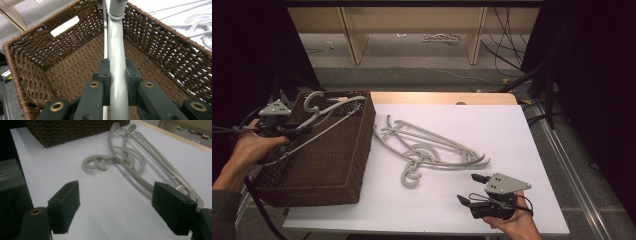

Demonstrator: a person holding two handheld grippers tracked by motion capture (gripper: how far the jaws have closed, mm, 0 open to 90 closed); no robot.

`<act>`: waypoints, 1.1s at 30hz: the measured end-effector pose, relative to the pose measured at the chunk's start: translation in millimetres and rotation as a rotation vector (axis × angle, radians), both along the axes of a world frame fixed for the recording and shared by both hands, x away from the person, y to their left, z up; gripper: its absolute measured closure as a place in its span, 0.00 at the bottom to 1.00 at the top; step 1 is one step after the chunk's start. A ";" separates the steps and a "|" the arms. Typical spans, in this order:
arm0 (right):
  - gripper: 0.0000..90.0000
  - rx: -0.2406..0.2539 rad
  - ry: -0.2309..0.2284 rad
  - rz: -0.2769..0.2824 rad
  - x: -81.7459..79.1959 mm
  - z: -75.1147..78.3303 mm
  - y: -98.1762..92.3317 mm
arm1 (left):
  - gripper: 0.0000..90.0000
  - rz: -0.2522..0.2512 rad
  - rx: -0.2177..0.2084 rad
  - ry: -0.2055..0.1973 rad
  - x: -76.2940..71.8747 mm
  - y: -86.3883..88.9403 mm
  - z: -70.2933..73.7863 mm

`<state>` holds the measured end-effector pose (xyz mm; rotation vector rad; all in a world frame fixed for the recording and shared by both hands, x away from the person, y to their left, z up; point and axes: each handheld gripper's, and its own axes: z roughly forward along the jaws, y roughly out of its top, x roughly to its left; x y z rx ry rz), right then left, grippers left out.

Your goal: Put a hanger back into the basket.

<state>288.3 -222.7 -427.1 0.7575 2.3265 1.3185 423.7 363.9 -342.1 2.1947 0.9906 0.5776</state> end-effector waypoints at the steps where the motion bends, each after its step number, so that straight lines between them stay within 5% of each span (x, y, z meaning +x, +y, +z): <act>1: 0.26 0.001 0.005 0.002 -0.2 0.0 0.2 | 0.88 -0.007 0.010 0.008 1.7 0.7 0.7; 7: 0.26 -0.006 0.005 0.009 0.3 -0.9 1.0 | 0.88 0.002 -0.037 0.019 4.8 10.9 -0.7; 11: 0.26 -0.002 0.004 0.007 0.3 -0.2 0.6 | 0.88 -0.029 -0.020 0.032 3.9 6.5 -0.4; 14: 0.27 -0.002 0.006 0.008 0.9 -0.9 0.3 | 0.87 -0.048 -0.052 0.055 2.1 4.5 -4.5; 17: 0.27 -0.005 0.002 0.006 1.5 -2.2 0.9 | 0.87 -0.013 -0.089 0.084 0.9 5.6 -10.8; 21: 0.27 -0.009 0.010 0.007 1.5 -1.7 0.3 | 0.88 0.008 -0.052 0.102 0.3 7.2 -19.3; 33: 0.27 -0.010 0.013 0.010 1.8 -2.5 0.0 | 0.88 0.013 -0.040 0.193 0.4 5.4 -50.8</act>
